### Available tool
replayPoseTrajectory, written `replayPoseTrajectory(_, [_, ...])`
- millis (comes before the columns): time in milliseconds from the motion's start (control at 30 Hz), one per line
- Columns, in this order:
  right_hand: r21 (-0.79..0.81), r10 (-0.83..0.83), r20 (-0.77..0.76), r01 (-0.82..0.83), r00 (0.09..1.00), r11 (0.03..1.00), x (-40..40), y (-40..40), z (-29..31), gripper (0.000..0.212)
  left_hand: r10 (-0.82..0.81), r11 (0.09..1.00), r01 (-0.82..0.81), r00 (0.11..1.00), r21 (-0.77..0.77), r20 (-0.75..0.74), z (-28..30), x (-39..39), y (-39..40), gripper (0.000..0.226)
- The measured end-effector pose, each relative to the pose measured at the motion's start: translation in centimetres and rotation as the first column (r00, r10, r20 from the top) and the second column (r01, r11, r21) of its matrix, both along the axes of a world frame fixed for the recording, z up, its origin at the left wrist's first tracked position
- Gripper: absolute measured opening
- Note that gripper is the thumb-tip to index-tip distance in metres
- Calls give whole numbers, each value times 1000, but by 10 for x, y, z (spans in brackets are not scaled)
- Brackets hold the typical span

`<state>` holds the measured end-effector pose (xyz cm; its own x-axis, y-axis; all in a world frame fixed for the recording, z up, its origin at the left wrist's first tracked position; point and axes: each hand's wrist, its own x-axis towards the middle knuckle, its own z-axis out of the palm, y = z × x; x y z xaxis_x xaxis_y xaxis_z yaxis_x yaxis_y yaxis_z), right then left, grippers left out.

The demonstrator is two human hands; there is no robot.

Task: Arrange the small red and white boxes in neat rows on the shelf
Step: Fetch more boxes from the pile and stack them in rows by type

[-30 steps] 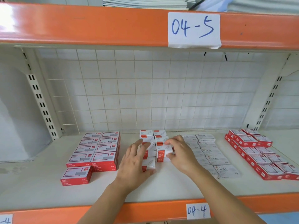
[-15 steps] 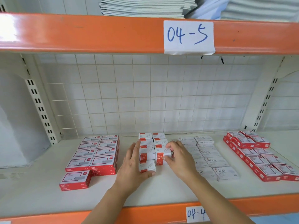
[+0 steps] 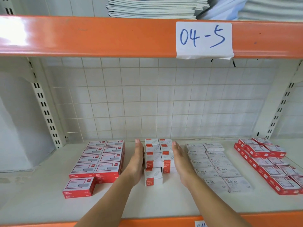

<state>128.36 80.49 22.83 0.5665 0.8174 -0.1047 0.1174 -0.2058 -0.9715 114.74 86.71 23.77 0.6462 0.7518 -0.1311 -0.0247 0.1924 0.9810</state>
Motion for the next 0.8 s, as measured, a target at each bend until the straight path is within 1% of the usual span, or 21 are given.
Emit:
replayPoseTrajectory(100, [45,-1,-19,2,1000,999,-1,0,4,61,-28,999,28,999,-23,16,-3,5,2,66])
replayPoseTrajectory(233, [67,4,-18,-3,1000,998,-1,0,1,57,-56,998,55,998,-13,-29,-4,5,2,63])
replayPoseTrajectory(300, [75,-6,-33,8,999,997,-2,-1,2,57,-27,1000,28,998,3,-55,-3,3,-1,63])
replayPoseTrajectory(367, [104,-18,-61,25,998,994,-3,-2,3,56,102,990,-89,987,106,-127,-4,5,-6,66])
replayPoseTrajectory(400, [124,-27,-78,36,997,992,-4,-3,3,55,218,961,-178,959,213,-181,-6,4,-10,65])
replayPoseTrajectory(433, [136,-33,-90,46,995,990,-4,-4,4,56,333,906,-248,917,343,-219,-8,0,-15,61])
replayPoseTrajectory(467, [138,-37,-100,51,994,989,-4,-5,4,57,418,843,-274,875,463,-243,-11,-6,-21,54])
replayPoseTrajectory(533, [134,-40,-118,55,992,989,-4,-9,4,60,497,737,-224,819,638,-286,-19,-19,-32,43])
replayPoseTrajectory(567, [136,-37,-123,54,992,989,-4,-11,3,60,508,704,-176,802,688,-315,-24,-25,-36,42])
replayPoseTrajectory(633, [143,-34,-119,50,992,988,-7,-17,3,59,498,679,-79,780,730,-379,-33,-32,-41,43])
replayPoseTrajectory(667, [145,-35,-110,50,993,988,-8,-19,3,57,493,676,-57,775,735,-394,-34,-34,-42,42])
replayPoseTrajectory(733, [156,-29,-83,42,996,987,-10,-23,1,51,499,672,-63,776,738,-387,-34,-34,-42,37])
replayPoseTrajectory(800, [163,-18,-49,26,999,986,-12,-26,-1,49,514,668,-104,780,737,-357,-34,-33,-42,37])
